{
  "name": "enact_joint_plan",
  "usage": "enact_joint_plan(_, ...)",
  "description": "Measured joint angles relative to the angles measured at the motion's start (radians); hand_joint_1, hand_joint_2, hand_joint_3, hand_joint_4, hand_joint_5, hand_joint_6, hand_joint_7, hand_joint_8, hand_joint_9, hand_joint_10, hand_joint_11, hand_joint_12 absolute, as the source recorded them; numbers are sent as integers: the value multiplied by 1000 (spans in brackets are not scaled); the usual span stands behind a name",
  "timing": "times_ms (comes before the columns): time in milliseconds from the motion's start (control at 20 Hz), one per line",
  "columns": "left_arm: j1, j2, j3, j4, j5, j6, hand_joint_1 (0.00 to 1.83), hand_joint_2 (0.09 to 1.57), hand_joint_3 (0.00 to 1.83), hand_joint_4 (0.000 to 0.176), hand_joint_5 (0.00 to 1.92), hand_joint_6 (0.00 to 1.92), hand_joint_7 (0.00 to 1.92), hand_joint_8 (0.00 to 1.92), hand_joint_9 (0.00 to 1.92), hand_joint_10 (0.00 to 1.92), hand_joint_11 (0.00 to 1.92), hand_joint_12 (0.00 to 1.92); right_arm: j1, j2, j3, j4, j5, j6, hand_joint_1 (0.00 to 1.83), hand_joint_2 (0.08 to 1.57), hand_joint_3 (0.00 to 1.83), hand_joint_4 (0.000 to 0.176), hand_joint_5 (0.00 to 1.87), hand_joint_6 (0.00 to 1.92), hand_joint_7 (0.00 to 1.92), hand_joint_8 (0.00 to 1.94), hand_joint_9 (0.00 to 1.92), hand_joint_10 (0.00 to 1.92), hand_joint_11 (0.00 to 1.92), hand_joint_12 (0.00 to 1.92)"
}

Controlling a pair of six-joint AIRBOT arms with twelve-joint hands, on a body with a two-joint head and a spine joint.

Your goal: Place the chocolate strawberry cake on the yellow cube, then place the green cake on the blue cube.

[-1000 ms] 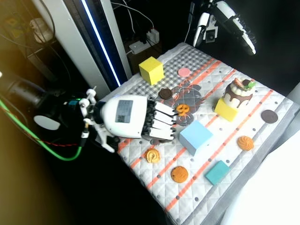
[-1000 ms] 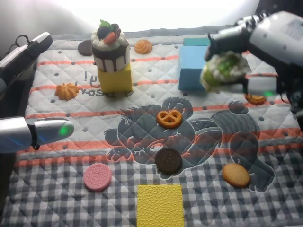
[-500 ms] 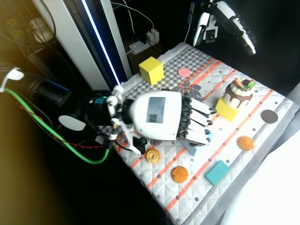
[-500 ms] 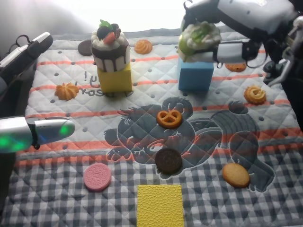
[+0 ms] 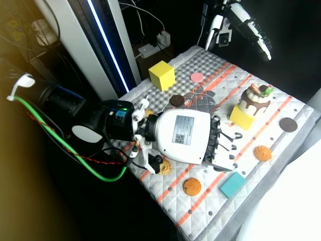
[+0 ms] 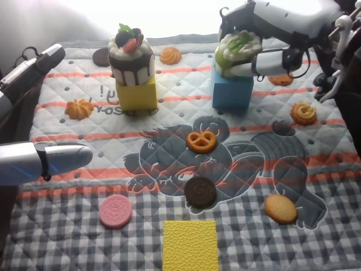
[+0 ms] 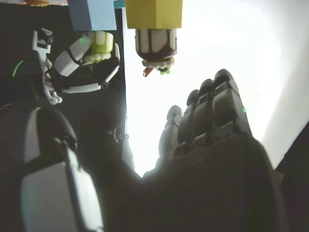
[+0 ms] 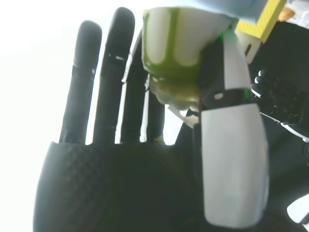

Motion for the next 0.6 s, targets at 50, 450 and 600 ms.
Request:
enact_joint_plan(50, 0, 0, 0, 2, 0, -3, 792, 832, 8, 117, 30, 8, 10, 3, 0, 0, 0, 0, 0, -1, 0, 0, 0, 0, 1250, 1150, 1, 0, 908, 812, 956, 1286, 915, 1286, 754, 1706)
enact_joint_plan(450, 10, 0, 0, 4, -6, -24, 830, 839, 7, 123, 48, 8, 8, 2, 0, 0, 0, 0, 0, 2, -18, 11, 0, 0, 947, 1121, 0, 0, 736, 4, 820, 90, 705, 383, 222, 1343)
enact_joint_plan(600, 21, 0, 0, 3, -16, -33, 821, 843, 7, 123, 58, 10, 6, 1, 0, 0, 0, 0, -5, 12, -29, 17, -3, 0, 905, 1148, 0, 15, 691, 0, 791, 3, 718, 224, 239, 1285)
